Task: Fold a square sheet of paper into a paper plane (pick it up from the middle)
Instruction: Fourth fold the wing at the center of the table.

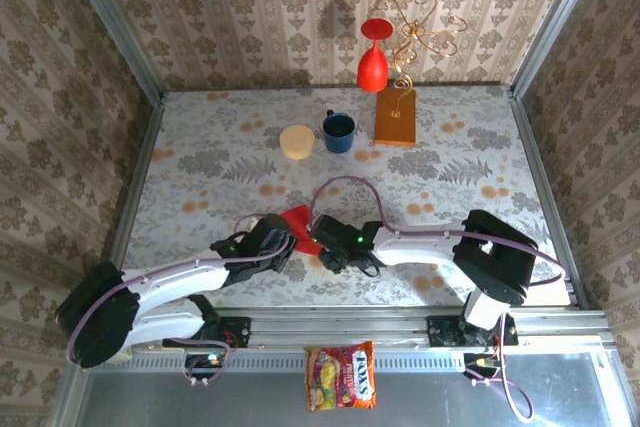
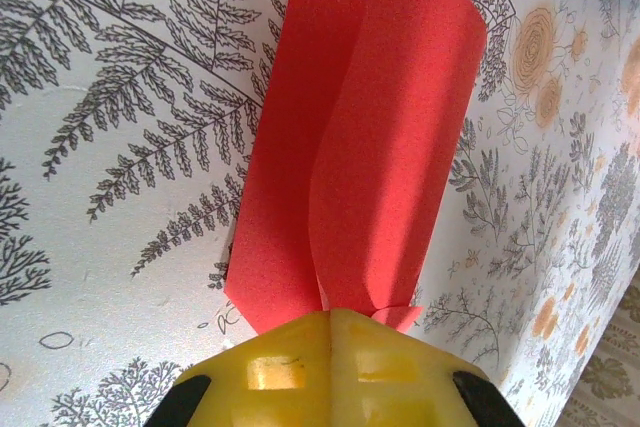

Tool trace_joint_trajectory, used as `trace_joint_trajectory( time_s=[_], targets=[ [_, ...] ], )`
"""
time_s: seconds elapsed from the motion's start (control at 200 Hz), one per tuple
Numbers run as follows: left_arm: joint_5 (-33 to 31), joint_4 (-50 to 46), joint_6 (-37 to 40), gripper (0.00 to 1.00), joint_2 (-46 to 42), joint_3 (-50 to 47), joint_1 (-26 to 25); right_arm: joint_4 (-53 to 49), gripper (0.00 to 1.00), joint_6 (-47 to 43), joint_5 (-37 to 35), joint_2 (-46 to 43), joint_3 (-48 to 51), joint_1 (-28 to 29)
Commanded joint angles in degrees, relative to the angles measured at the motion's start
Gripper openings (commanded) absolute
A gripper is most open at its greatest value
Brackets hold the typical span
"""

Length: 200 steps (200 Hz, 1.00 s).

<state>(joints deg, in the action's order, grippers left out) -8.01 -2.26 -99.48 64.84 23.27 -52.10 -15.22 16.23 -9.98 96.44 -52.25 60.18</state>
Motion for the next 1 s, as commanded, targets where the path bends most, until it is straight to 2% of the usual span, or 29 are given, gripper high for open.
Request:
trace_joint_trajectory(
  time_s=[0.0, 0.18, 0.295, 0.79, 0.995],
  targets=[
    [-1.5, -1.7, -1.6, 0.00, -1.2, -0.6, 0.0, -0.9, 0.24, 0.1, -1.9, -1.0, 1.2, 0.4],
    [-1.6, -2.0, -1.5, 0.00, -1.4, -0.4, 0.0, -0.9, 0.23, 0.2, -1.5, -1.2, 1.6, 0.4],
    [-1.5, -2.3, -1.4, 0.00, -1.4, -0.3, 0.0, -1.1, 0.29, 0.3, -1.2, -1.8, 1.4, 0.4],
    [-1.1, -2.5, -1.2, 0.00, -1.1, -0.2, 0.0, -2.5, 0.31, 0.3, -0.8, -2.3, -1.2, 0.4],
    [-1.1, -2.5, -1.2, 0.00, -1.1, -0.2, 0.0, -2.6, 0.24, 0.6, -0.4, -2.0, -1.2, 0.4]
  ],
)
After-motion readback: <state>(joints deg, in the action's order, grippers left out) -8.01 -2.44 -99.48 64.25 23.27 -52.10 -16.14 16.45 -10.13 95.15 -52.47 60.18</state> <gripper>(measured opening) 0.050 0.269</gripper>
